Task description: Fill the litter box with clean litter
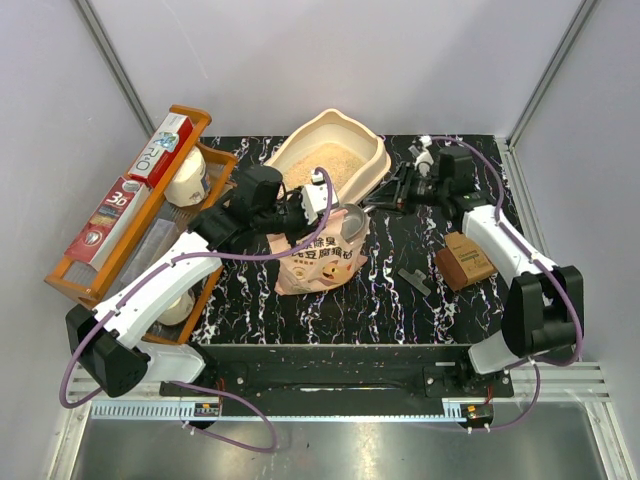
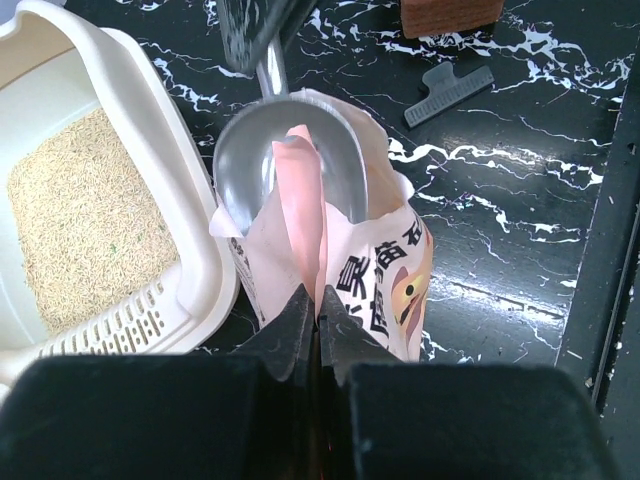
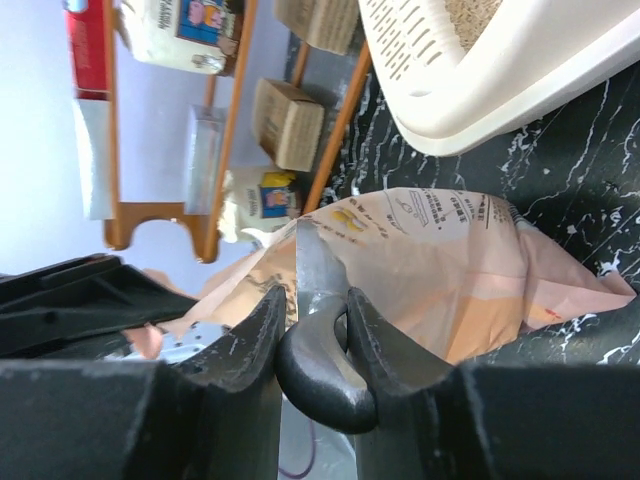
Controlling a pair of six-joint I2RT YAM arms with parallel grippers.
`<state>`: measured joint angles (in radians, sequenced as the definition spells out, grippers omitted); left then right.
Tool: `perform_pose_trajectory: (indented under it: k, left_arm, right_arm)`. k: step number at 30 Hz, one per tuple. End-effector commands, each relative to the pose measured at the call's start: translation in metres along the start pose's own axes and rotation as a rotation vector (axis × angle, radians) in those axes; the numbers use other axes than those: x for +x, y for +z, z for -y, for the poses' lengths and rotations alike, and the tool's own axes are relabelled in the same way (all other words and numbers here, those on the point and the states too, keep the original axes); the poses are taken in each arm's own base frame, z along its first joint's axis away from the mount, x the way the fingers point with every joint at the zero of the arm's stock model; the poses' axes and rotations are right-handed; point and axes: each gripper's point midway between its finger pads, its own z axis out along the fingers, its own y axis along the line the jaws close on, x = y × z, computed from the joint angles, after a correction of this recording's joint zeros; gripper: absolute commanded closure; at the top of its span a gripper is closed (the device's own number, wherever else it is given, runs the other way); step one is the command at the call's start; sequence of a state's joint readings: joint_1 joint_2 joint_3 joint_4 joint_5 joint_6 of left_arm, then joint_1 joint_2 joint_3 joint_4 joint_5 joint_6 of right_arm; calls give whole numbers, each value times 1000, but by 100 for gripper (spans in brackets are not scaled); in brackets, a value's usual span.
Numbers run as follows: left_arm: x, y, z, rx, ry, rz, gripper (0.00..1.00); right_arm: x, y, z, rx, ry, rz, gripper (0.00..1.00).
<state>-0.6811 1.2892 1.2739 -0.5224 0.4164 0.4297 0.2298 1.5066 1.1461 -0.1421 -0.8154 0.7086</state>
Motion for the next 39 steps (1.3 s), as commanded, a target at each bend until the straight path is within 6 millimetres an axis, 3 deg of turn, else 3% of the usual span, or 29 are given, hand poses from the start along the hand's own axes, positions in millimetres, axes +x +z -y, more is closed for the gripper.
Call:
perform_pose_trajectory:
  k: [1,6,18,25,29,34,39]
  left_arm:
    - [-34,-12,-4,-24,88,97,100]
    - [-42,-15,-8,-43,107,115,100]
    - [-40,-25,-9,-63,135,103,100]
    - [-46,-24,-14,-77,156,108,100]
    - [-46,-23,-14,-71,159,103,100]
    - [-42,-20,-12,-63,149,101,100]
    - [-40,-21,-11,-67,162,88,100]
  right_arm:
    - [-27,-30,-42,-209,12,-29,100]
    - [-34,-46,-30,-234,68,-62,100]
    - [-40,-59,-18,-237,20,-50,100]
    - [-24,-46,18,-235,130,-125,100]
    - [-35,-52,33,-255,151,-85,100]
    - [-22,-40,62,-287,298,-109,100]
    - [-27,-41,57,-310,265,-133,100]
